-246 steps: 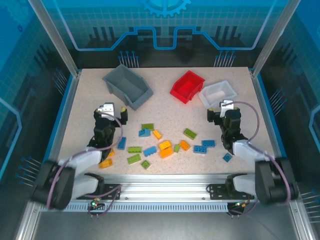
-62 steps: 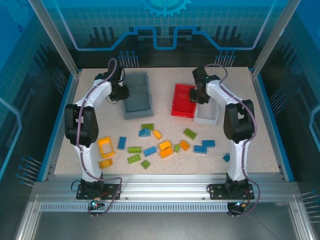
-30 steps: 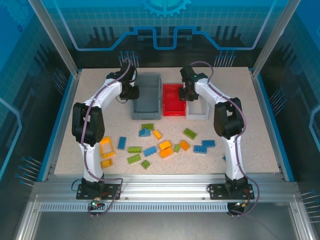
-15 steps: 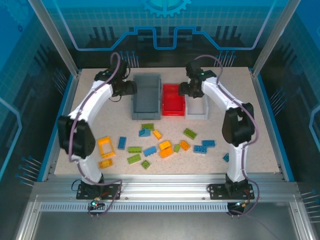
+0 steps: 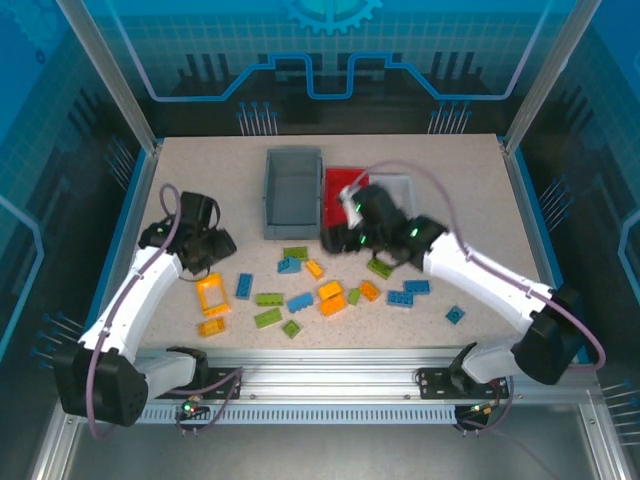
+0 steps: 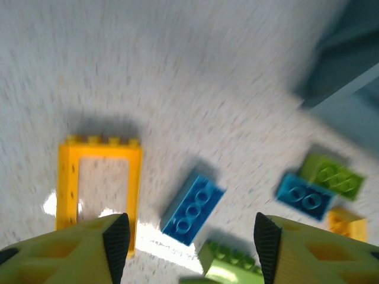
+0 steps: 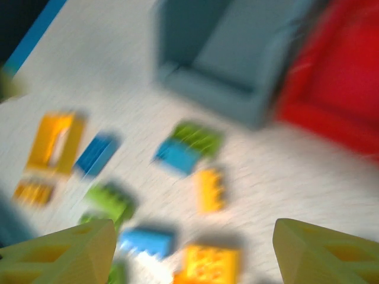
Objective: Sort the legos into containers by color
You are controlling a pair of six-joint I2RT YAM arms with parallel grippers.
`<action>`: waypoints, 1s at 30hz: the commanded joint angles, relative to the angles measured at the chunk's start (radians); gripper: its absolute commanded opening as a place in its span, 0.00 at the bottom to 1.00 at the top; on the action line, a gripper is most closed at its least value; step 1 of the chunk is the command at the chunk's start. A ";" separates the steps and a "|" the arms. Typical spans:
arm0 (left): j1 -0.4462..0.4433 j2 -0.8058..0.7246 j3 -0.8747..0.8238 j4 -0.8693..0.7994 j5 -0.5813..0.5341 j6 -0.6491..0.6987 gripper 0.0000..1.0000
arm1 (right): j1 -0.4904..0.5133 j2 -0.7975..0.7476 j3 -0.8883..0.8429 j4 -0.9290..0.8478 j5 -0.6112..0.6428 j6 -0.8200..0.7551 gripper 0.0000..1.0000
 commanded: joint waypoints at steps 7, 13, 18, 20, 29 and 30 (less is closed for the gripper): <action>0.006 0.146 -0.139 0.122 0.030 -0.044 0.52 | 0.333 -0.076 -0.211 0.334 -0.001 0.142 0.74; 0.006 0.218 -0.167 0.169 -0.033 -0.037 0.42 | 0.342 -0.050 -0.194 0.333 -0.008 0.147 0.75; 0.005 0.236 -0.182 0.187 -0.080 -0.029 0.34 | 0.343 -0.029 -0.177 0.322 -0.007 0.150 0.75; 0.006 0.248 -0.187 0.195 -0.084 -0.024 0.28 | 0.341 -0.023 -0.180 0.325 -0.006 0.156 0.75; 0.004 0.275 -0.205 0.227 -0.108 0.005 0.05 | 0.338 -0.026 -0.191 0.317 0.010 0.165 0.75; 0.003 0.268 -0.205 0.233 -0.113 0.011 0.00 | 0.337 -0.028 -0.190 0.317 0.010 0.164 0.75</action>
